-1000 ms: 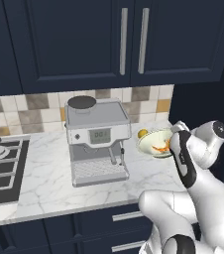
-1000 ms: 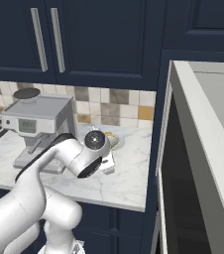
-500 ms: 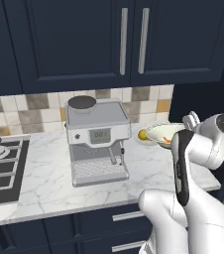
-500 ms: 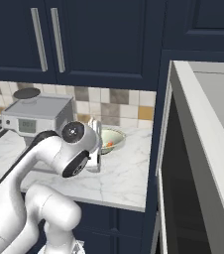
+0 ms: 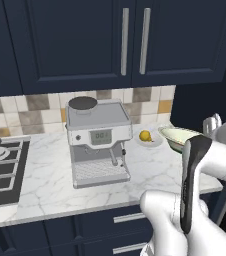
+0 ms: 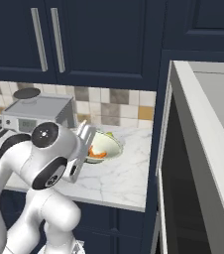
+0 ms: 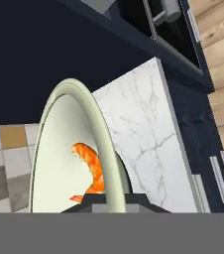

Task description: Remove the pear from the bowl and place it on the small plate. Then place the bowl with only the shrimp in the microwave, close the door, and press the start button to microwave the shrimp.

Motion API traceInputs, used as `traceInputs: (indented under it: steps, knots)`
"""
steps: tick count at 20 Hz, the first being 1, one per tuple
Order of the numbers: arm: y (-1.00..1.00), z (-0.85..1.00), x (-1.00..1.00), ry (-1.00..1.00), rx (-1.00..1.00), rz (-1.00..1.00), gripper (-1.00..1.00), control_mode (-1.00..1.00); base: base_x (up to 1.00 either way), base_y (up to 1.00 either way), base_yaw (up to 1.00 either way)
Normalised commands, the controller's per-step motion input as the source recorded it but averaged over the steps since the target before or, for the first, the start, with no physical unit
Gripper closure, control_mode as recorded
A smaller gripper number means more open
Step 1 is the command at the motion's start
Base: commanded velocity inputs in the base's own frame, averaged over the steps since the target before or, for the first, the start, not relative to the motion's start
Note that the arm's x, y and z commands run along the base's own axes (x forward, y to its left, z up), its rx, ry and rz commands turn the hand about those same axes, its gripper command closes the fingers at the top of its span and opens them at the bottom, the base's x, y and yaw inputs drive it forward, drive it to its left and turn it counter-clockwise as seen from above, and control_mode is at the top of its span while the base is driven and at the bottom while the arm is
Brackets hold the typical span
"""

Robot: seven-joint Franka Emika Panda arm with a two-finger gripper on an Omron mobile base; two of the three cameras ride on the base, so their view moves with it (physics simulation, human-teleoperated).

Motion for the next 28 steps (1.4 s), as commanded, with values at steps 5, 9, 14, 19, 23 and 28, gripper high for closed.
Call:
traceInputs:
  steps: [5, 9, 14, 19, 23, 28]
  knots:
    - [0.35, 0.41, -0.56, -0.07, 0.13, -0.15, 1.0, -1.0, 0.0, 0.0, 0.0]
    - [0.24, 0.39, -0.23, -0.28, 0.05, -0.14, 1.0, -1.0, 0.0, 0.0, 0.0]
    - [0.1, 0.31, 0.0, -0.32, 0.0, 0.0, 1.0, -1.0, 0.0, 0.0, 0.0]
    - [0.43, 0.32, -0.03, -0.17, -0.11, 0.01, 1.0, -1.0, 0.0, 0.0, 0.0]
    - [0.39, 0.07, -0.01, 0.02, -0.18, 0.0, 1.0, -1.0, 0.0, 0.0, 0.0]
    - [0.11, -0.07, 0.0, 0.01, -0.05, 0.0, 1.0, -1.0, 0.0, 0.0, 0.0]
